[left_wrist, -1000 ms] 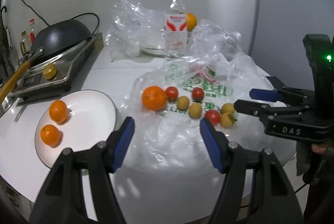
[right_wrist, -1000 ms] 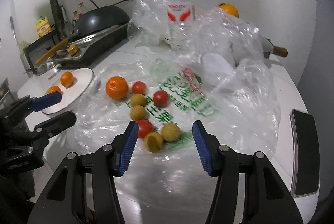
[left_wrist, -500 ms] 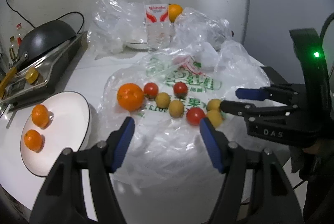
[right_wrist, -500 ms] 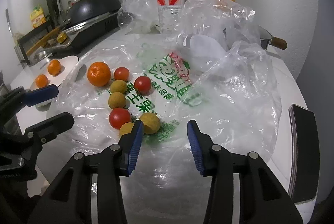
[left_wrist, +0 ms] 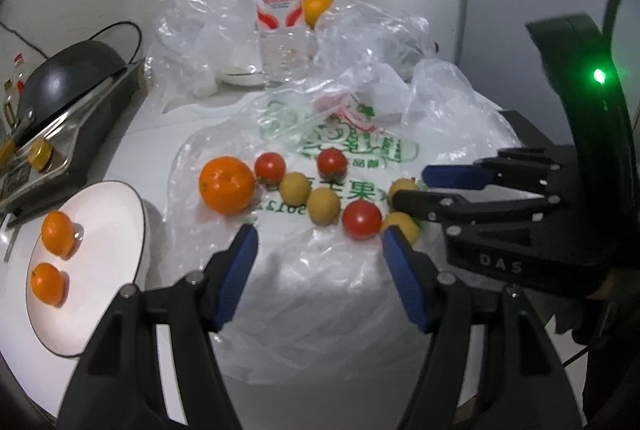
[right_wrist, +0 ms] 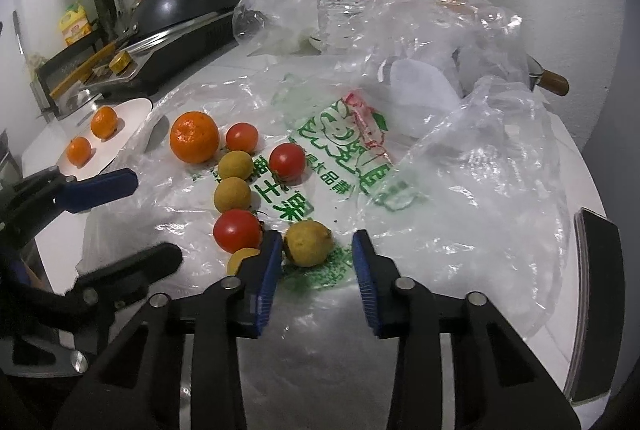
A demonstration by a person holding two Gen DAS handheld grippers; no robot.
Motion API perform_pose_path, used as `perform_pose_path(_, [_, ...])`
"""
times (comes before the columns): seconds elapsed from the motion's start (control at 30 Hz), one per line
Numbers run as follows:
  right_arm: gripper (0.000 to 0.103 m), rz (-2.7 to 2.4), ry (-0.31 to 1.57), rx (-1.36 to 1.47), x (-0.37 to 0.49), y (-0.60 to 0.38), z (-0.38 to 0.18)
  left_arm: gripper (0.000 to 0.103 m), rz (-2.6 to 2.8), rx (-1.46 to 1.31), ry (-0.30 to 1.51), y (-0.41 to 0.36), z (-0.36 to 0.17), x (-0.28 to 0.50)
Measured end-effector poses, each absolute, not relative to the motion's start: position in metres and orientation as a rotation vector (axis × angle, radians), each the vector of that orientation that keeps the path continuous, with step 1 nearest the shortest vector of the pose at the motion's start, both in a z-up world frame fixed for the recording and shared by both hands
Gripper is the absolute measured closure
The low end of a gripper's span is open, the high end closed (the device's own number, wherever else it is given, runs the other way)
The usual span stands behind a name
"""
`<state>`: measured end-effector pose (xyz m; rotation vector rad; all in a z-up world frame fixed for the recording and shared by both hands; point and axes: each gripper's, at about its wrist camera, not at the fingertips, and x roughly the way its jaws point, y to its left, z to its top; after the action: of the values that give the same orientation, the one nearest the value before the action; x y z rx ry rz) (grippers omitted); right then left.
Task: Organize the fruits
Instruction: 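Move the left gripper to a yellow fruit on the bag and close, then lift the yellow fruit with the left gripper and carry it toward the plate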
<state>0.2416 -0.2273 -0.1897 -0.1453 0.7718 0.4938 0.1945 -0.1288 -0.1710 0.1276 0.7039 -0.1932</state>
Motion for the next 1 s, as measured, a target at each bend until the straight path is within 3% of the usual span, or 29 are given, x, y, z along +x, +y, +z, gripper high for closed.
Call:
perform_pose_path(0.1, [0.075,0.502,0.783,-0.147,0.244,-0.226,-0.191,0.037,-0.205,0.144,0.709,-0.134,-0.173,0.197])
perform_pose_path(0.67, [0.075,0.489,0.721,-0.075,0.241,-0.26,-0.179,0.038,-0.231,0.194,0.715,-0.157,-0.181,0.219])
perform_pose_path(0.73, [0.075,0.49,0.717,-0.062,0.241,-0.264,-0.179,0.047,-0.237,0.199,0.713,-0.16,-0.182,0.221])
perform_pose_path(1.0, [0.075,0.492,0.707,-0.035,0.239,-0.276,-0.179,0.056,-0.27,0.231,0.708,-0.165,-0.183,0.222])
